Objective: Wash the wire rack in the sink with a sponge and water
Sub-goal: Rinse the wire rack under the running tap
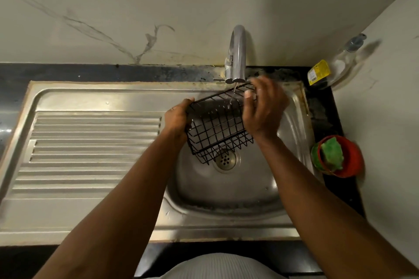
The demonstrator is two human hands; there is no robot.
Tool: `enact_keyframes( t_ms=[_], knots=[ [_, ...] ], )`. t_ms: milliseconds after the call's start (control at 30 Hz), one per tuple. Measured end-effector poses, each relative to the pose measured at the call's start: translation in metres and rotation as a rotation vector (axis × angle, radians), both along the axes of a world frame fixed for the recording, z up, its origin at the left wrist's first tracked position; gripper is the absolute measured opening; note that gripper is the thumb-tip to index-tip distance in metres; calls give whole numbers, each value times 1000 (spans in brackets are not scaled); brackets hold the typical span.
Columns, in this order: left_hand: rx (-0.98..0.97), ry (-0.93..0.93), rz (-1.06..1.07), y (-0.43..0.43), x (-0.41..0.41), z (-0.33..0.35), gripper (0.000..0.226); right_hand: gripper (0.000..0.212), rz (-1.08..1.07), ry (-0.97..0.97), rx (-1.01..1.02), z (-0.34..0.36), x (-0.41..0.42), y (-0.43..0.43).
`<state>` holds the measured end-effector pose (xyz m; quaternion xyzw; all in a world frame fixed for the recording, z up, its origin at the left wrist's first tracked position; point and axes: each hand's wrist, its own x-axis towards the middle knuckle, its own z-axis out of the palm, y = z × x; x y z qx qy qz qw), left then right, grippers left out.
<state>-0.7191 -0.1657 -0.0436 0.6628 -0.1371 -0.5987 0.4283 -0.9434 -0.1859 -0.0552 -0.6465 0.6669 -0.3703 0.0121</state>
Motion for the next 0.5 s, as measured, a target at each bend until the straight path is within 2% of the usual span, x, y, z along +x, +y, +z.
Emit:
enact_keyframes(
  t_ms=[67, 100, 167, 233, 300, 367, 500],
  knots=[
    [3, 22, 20, 7, 8, -4, 31, 59, -287, -274, 227, 3, -19, -12],
    [0, 35, 30, 10, 9, -5, 29, 66, -333, -450, 412, 1, -27, -17],
    [-19, 53, 42, 19, 7, -5, 26, 63, -195, -773, 775, -1, -36, -22],
    [-33, 45, 50, 28, 5, -6, 19, 52, -33, -973, 941, 0, -39, -21],
    [-34, 20, 40, 37, 3, -10, 17, 44, 16, -977, 971, 4, -42, -19],
    [-64, -36, -46, 43, 5, -15, 27, 44, 33, -922, 994, 9, -46, -19],
    [-142, -221, -340, 39, 11, -19, 34, 65, 84, -788, 1002, 19, -49, -23]
  ],
)
